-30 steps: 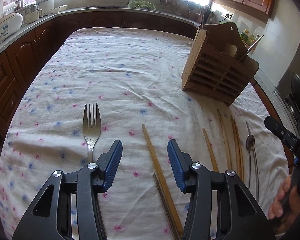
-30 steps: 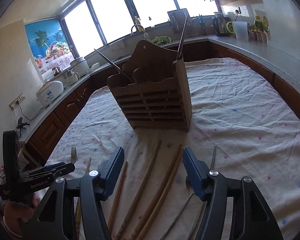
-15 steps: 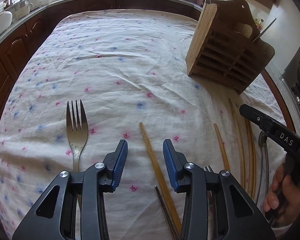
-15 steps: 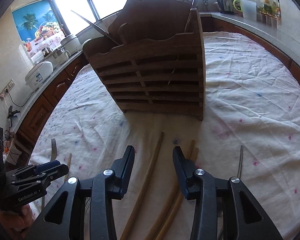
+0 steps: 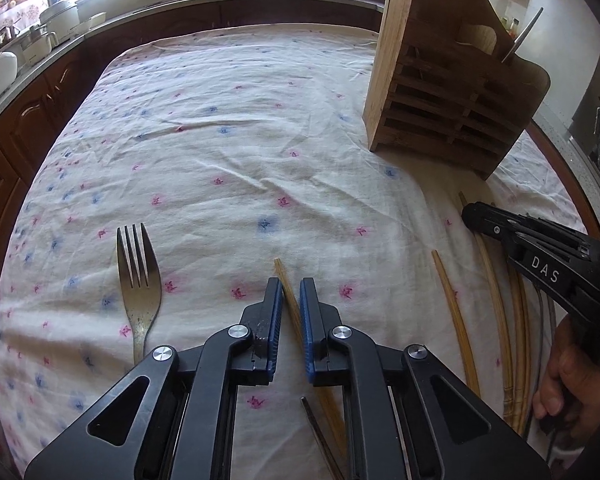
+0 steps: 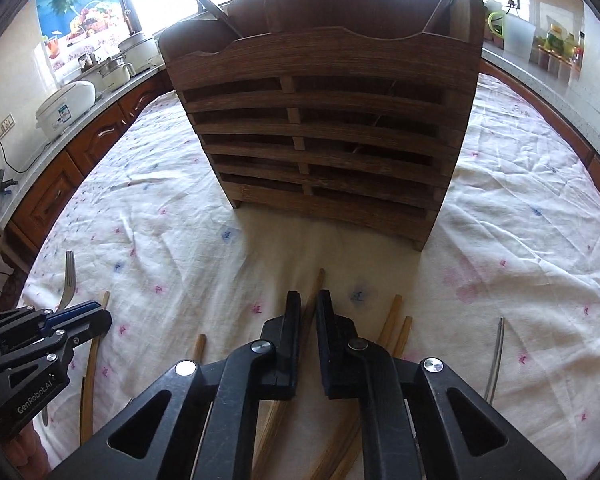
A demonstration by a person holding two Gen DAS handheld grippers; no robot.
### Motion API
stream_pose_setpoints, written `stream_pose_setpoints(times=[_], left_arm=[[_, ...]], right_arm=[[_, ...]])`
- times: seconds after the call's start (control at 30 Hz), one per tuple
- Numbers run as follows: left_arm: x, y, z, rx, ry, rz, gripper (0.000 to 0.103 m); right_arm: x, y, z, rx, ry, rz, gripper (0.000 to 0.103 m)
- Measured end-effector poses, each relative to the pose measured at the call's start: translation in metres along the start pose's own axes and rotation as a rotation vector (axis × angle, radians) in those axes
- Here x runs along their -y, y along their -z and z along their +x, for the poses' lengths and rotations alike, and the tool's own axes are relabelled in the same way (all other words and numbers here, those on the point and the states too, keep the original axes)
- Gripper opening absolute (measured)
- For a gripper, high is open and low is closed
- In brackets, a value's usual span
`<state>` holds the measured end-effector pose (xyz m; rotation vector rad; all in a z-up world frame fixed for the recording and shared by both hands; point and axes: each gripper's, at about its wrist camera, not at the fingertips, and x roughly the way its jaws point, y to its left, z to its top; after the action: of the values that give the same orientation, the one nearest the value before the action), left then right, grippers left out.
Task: Organize utensils
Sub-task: 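Close the left tool on a wooden chopstick while the right tool grasps another wooden chopstick, then lift both wooden chopsticks upright and carry them over the holder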
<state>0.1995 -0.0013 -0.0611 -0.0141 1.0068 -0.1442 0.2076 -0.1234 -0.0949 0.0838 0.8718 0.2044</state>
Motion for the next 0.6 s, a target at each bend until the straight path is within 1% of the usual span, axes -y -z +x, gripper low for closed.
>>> stream_pose_setpoints(times=[0.07, 0.17, 0.27, 0.33, 0.47, 0.6], left_arm=[[-0.002, -0.001, -0.002, 0.000, 0.029, -0.024, 0.007], [-0.002, -0.002, -0.016, 0.033, 0.051, -0.039, 0.007], [-0.004, -0.004, -0.034, 0.064, 0.104, -0.063, 0.006], [-0.004, -0.005, -0.047, 0.091, 0.123, -0.070, 0.006], [-0.003, -0.004, -0.074, 0.141, 0.155, -0.074, 0.005], [-0.002, -0.002, -0.098, 0.184, 0.175, -0.073, 0.005]], right_arm=[[0.005, 0.002, -0.004, 0.004, -0.038, 0.029, 0.007], [0.004, 0.002, -0.017, 0.029, -0.076, 0.048, 0.006], [0.006, 0.001, -0.036, 0.063, -0.110, 0.058, 0.006], [0.007, 0.000, -0.050, 0.087, -0.139, 0.067, 0.006], [0.006, -0.003, -0.075, 0.132, -0.168, 0.074, 0.006], [-0.001, -0.005, -0.094, 0.173, -0.179, 0.076, 0.005]])
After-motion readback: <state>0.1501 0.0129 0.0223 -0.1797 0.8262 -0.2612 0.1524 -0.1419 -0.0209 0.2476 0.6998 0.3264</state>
